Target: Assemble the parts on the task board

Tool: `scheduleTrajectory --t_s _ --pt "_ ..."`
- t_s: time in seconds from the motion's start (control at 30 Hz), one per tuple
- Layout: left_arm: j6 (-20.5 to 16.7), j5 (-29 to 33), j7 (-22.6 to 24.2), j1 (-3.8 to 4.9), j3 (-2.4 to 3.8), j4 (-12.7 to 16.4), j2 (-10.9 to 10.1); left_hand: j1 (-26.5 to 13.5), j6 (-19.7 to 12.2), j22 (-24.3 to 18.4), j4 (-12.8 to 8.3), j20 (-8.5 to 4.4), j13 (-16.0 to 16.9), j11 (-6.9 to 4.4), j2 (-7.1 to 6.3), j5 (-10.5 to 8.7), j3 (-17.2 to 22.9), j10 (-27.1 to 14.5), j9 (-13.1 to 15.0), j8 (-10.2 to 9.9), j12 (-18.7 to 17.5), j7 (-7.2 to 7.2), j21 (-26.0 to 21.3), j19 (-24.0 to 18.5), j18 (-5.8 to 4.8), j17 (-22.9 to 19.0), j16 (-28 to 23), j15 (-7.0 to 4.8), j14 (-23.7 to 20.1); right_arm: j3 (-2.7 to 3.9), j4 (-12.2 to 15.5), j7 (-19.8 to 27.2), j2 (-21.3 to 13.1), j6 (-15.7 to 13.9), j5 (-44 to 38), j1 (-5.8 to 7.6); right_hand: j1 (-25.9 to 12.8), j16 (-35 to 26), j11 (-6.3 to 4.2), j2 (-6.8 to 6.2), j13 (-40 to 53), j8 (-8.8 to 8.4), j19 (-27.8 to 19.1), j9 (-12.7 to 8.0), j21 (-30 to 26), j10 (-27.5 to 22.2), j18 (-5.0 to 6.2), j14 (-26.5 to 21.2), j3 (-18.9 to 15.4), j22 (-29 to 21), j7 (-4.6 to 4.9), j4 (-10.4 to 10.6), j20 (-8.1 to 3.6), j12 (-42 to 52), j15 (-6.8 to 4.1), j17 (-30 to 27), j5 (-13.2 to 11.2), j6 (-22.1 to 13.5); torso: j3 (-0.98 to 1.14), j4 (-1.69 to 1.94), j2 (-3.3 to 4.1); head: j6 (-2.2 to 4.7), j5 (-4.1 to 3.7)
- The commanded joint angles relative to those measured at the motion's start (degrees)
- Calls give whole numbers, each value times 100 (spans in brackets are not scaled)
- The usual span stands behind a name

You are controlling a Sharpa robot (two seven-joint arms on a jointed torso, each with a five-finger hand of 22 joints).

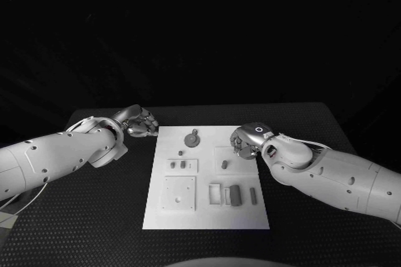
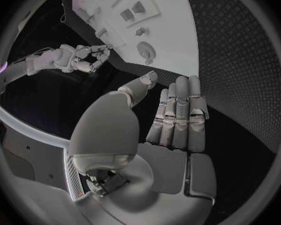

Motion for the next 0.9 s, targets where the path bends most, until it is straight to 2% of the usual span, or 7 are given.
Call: scheduleTrajectory --t_s 0.03,0.3,0.53,0.63,0.77,0.9 --pt "-8 -14 17 6 4 11 9 45 -40 -6 -8 -8 -7 -14 -1 27 -2 -36 -6 26 2 7 21 49 39 9 -35 1 56 2 16 -18 -1 16 -23 1 -7 -32 -4 -69 10 38 10 9 38 41 570 17 39 6 1 3 -34 30 -40 2 25 43 2 -1 1 4 -3" --pt "-10 -18 16 6 4 9 3 45 -41 -7 -8 -8 -7 -14 -1 27 -2 -37 -7 27 2 7 21 51 39 12 -36 1 58 19 211 -32 -44 -62 -53 1 -8 -34 -5 -70 12 38 11 11 37 42 570 18 42 6 0 1 -35 30 -41 3 25 43 0 8 2 4 7" --pt "-14 -20 16 6 4 15 0 46 -41 -8 -9 -8 -7 -14 -1 27 -3 -37 -8 28 2 7 21 52 40 16 -37 1 59 207 563 -71 -94 -26 -124 10 -8 -36 -6 -72 13 37 12 12 38 43 570 19 44 5 0 0 -36 29 -43 4 25 44 -9 3 -2 14 30" --pt "-16 -20 15 6 4 15 -3 47 -42 -8 -10 -8 -7 -14 -1 27 -3 -37 -8 28 2 7 21 52 40 17 -38 0 60 254 693 -79 -82 -20 -135 46 -9 -36 -7 -73 14 37 13 13 38 43 570 19 45 5 0 1 -36 28 -43 4 25 44 -8 -3 -2 25 42" --pt "-18 -21 16 6 4 9 2 47 -42 -9 -10 -9 -7 -14 -1 27 -3 -38 -8 28 2 8 20 53 40 19 -39 0 61 261 802 -75 -12 -10 -136 81 -10 -37 -7 -74 15 37 14 13 38 44 570 20 47 5 0 1 -37 28 -44 5 25 45 -7 1 -2 32 44" --pt "-63 -114 -52 6 4 14 4 45 -42 -9 -9 -9 -7 -14 -1 27 -4 -37 -9 29 2 8 21 55 40 22 -40 0 62 262 905 -53 110 31 -135 81 -11 -38 -7 -74 16 37 15 14 38 44 570 20 48 5 0 2 -38 28 -44 5 25 44 -14 6 -4 61 66"
